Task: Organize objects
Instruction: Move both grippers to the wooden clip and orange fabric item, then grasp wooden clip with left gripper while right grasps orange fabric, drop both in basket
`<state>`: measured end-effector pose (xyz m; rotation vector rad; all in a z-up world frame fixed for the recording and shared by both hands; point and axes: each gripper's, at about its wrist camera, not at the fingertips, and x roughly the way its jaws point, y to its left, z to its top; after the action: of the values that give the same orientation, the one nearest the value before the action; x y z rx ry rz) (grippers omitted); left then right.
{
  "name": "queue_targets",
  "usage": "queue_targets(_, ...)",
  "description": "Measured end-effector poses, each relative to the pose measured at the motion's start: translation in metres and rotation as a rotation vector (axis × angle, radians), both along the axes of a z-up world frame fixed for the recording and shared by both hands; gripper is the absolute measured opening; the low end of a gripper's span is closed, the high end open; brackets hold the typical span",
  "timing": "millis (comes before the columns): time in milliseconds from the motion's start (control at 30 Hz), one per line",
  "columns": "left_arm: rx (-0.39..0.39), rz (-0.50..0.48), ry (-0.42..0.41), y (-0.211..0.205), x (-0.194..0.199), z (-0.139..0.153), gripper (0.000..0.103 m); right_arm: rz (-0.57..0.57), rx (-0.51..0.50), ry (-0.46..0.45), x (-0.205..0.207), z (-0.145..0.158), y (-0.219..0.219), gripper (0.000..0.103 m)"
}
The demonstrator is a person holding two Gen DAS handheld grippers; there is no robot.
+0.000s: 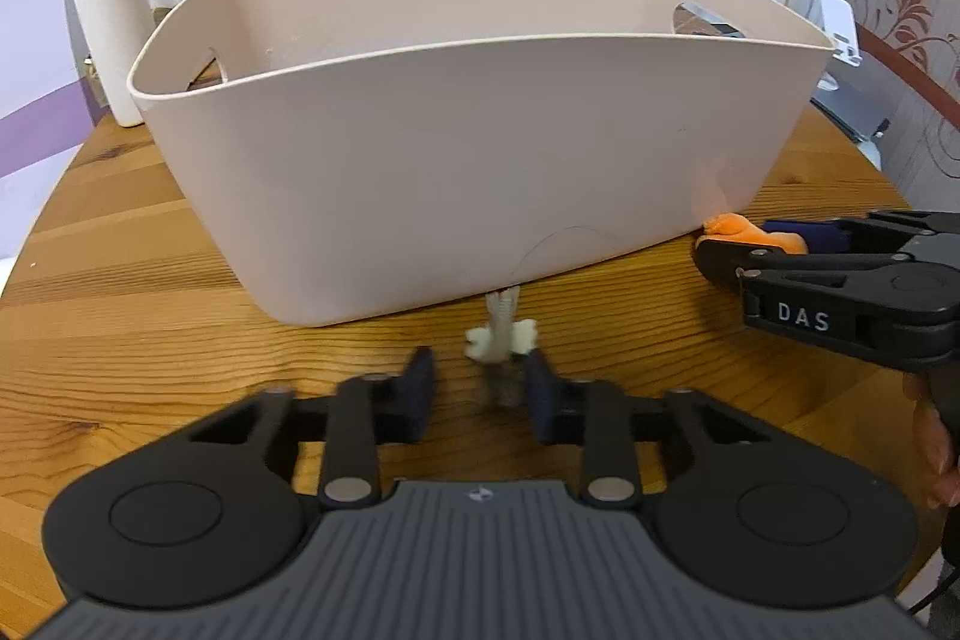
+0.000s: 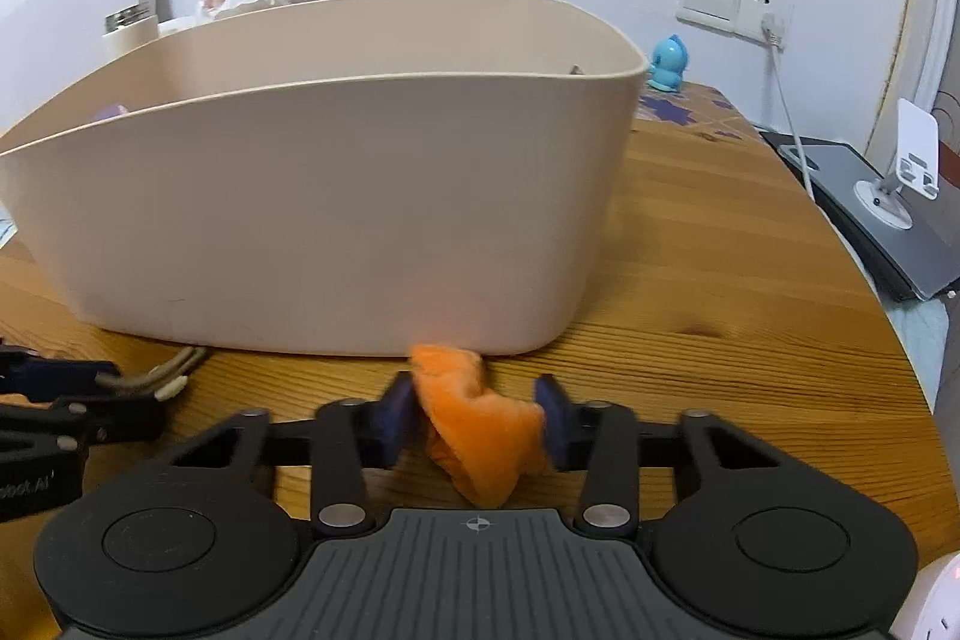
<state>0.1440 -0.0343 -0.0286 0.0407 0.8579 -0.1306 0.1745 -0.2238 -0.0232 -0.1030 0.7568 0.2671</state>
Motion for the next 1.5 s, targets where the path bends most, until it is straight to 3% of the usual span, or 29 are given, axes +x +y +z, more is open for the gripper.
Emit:
queue_targets(67,-0.01,-0.009,0.006,0.001,-0.001,0.0,0.018,0.005,-0.002,0.0,-0.003,0.001,0.002,0.019)
queue_targets(167,-0.019,-0.014,0.003,0.003,-0.001,0.0,0.016,0.012,-0.015,-0.002,-0.009,0.001,0.004,0.017)
queue_targets(600,-0.034,-0.04,-0.019,0.005,-0.013,0.002,0.016,0.014,-0.017,0.003,-0.037,0.011,0.0,0.016)
queue_targets(967,-0.051,-0.043,-0.078,0.015,-0.04,0.024,0.016,0.022,-0.005,-0.071,-0.066,0.042,-0.002,0.015)
queue_targets(1167,-0.071,-0.051,-0.131,0.021,-0.057,0.045,0.016,0.026,0.006,-0.131,-0.08,0.064,-0.003,0.015)
queue_targets(1500,-0.087,-0.017,-0.294,0.031,-0.077,0.102,0.016,0.045,0.039,-0.282,-0.091,0.114,0.0,0.016)
